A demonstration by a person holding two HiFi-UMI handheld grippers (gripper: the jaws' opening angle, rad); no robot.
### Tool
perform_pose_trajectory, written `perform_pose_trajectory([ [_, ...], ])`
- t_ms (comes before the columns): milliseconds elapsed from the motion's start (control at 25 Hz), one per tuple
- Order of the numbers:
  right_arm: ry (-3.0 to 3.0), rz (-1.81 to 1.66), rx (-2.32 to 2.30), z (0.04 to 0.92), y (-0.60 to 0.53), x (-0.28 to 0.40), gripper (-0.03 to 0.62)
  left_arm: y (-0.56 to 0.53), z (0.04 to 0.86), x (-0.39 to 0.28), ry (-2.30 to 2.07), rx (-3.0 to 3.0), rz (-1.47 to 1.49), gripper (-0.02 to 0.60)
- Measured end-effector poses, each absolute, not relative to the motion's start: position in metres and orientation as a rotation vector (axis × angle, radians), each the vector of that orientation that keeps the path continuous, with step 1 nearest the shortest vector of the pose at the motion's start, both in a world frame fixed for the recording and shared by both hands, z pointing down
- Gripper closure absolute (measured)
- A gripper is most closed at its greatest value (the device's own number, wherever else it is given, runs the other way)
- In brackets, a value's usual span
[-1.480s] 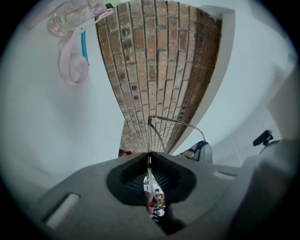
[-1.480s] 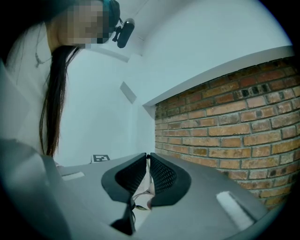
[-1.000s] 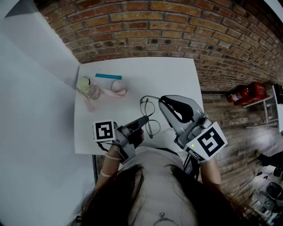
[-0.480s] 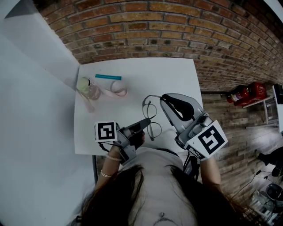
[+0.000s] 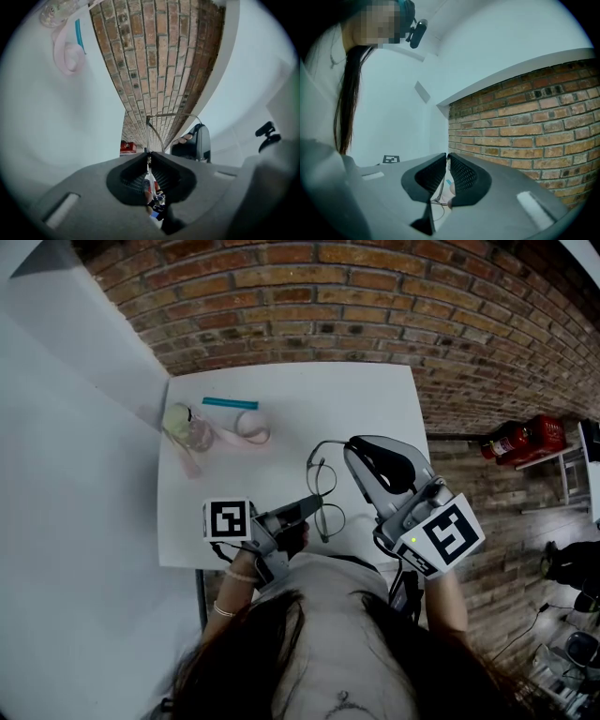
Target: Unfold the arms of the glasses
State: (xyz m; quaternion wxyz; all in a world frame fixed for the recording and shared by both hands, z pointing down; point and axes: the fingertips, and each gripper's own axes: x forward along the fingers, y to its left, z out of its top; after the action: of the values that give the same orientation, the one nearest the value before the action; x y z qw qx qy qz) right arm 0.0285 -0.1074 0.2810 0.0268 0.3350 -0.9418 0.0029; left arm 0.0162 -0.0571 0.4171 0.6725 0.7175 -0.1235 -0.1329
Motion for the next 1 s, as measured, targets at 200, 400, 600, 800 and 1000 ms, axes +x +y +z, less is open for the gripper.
perform_pose_trajectory([
  [200,-2.901,0.004,1.051,0.2823,-0.1085,0.031,0.557,-0.055,0.4171,0.0174,-0.259,1.624,-0.295,0.558],
  [400,-2.897,0.003,1.065,0.2818,-0.1096,0.0339,0.554,-0.0518,0.4155,0.0205,-0.237,1.633,-0.284,0.557],
  [600,-2.897,0.008,1.063,0.283,-0.1098,0.0329,0.554,-0.0514,0.4181,0.0188,-0.241,1.638,-0.272,0.555],
  [800,-2.916,0.02,1.044,0.2835,-0.1084,0.0304,0.554,-0.0541,0.4192,0.0167,-0.258,1.61,-0.285,0.557],
  [1000,-2.944,0.037,1.016,0.2813,-0.1051,0.0286,0.554,-0.0581,0.4205,0.0133,-0.275,1.605,-0.297,0.558],
])
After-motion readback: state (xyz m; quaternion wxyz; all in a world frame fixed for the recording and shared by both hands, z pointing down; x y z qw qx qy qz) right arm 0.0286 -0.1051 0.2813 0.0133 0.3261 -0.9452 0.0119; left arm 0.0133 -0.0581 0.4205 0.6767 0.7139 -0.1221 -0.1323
